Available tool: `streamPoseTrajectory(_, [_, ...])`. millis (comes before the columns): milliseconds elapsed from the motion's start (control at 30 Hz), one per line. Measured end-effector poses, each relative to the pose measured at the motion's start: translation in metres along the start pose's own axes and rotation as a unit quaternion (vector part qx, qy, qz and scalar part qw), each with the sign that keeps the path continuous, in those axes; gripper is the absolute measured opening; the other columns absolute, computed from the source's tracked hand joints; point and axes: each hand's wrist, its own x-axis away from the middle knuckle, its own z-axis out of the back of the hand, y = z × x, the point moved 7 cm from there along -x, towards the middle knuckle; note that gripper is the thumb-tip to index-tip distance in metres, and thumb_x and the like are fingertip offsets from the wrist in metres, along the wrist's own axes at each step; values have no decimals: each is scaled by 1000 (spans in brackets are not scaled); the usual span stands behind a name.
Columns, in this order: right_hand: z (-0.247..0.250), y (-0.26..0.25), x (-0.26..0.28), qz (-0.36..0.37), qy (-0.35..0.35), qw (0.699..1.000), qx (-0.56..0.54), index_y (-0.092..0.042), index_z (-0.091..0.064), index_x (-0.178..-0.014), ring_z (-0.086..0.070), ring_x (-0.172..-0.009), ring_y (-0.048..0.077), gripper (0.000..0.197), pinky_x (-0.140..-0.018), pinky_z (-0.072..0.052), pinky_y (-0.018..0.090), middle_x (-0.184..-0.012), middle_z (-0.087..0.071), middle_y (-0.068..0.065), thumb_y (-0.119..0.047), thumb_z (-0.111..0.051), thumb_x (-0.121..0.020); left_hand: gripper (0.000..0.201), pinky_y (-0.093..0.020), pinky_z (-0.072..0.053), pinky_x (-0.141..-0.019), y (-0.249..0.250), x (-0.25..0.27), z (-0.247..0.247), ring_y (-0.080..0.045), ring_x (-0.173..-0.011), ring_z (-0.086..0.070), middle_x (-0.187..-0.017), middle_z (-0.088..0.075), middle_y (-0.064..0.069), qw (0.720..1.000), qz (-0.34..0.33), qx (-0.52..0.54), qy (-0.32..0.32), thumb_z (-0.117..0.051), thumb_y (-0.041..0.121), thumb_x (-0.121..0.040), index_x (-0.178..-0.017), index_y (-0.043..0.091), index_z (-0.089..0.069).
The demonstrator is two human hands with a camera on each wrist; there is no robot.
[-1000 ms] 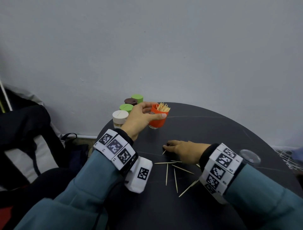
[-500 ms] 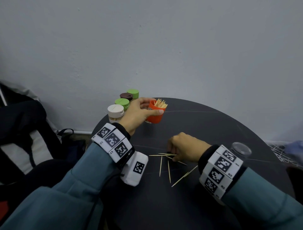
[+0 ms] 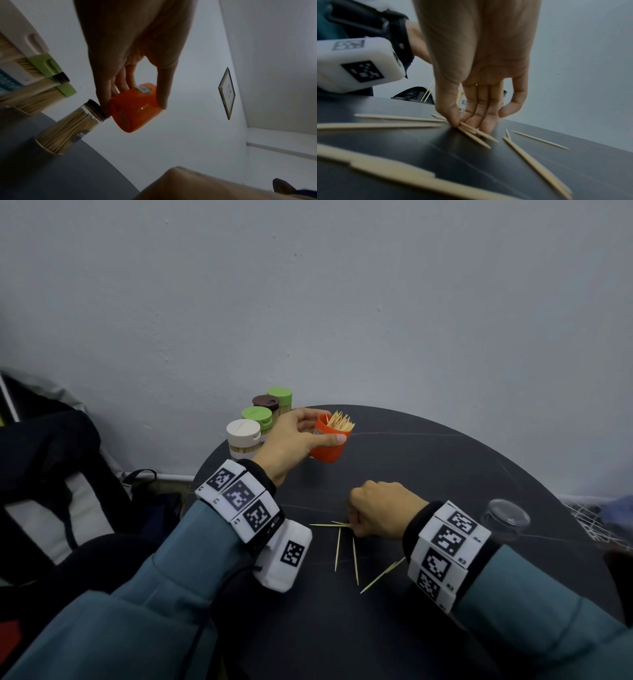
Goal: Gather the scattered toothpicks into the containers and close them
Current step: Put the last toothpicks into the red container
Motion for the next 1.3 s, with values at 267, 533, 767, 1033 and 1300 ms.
streamPoseTrajectory(267, [0,-6,-1,8,-24,999,42,-8,-56,-116,-57,-106,28,29,-76,-40,32,-118,-57,10,-24,-54,-92,52,-30,-49,-89,-1,0,0,-15,-110,-55,-114,-60,-2,1000,-1,-4,-3,-77,9,-75,-123,11,-57])
streamPoseTrajectory(533, [7,17,2,-4,2,999,-35,-16,-62,-102,-59,-97,21,19,-79,-45,30,-102,-61,1,-27,-59,-87,55,-33,-50,-91,-1,-3,1,-19,-117,-55,-122,-60,-6,1000,1,-3,1,-78,11,-73,-124,11,-57])
streamPoseTrajectory(767, [44,68,17,-18,148,960,-238,-13,-62,-77,-56,-57,-8,8,-61,-39,4,-77,-73,1,-10,-60,-84,55,-33,-50,-91,-2,-6,0,-17,-115,-54,-123,-59,-6,1000,-3,0,-1,-78,10,-73,-124,11,-57])
streamPoseTrajectory(1033, [103,86,28,-8,396,779,-486,-13,-59,-82,-64,-90,11,10,-85,-44,23,-92,-71,1,-17,-58,-91,54,-17,-45,-73,-5,-1,-18,-7,-100,-56,-112,-61,1,998,-5,-22,-57,-78,12,-74,-124,14,-57])
streamPoseTrajectory(1300, [58,63,-2,-70,362,775,-514,-41,-62,-76,-50,-117,16,27,-103,-33,52,-106,-64,-7,-64,-52,-64,49,-17,-44,-75,-4,3,-21,-6,-93,-59,-102,-63,3,997,-18,-9,-76,-79,9,-73,-118,14,-59])
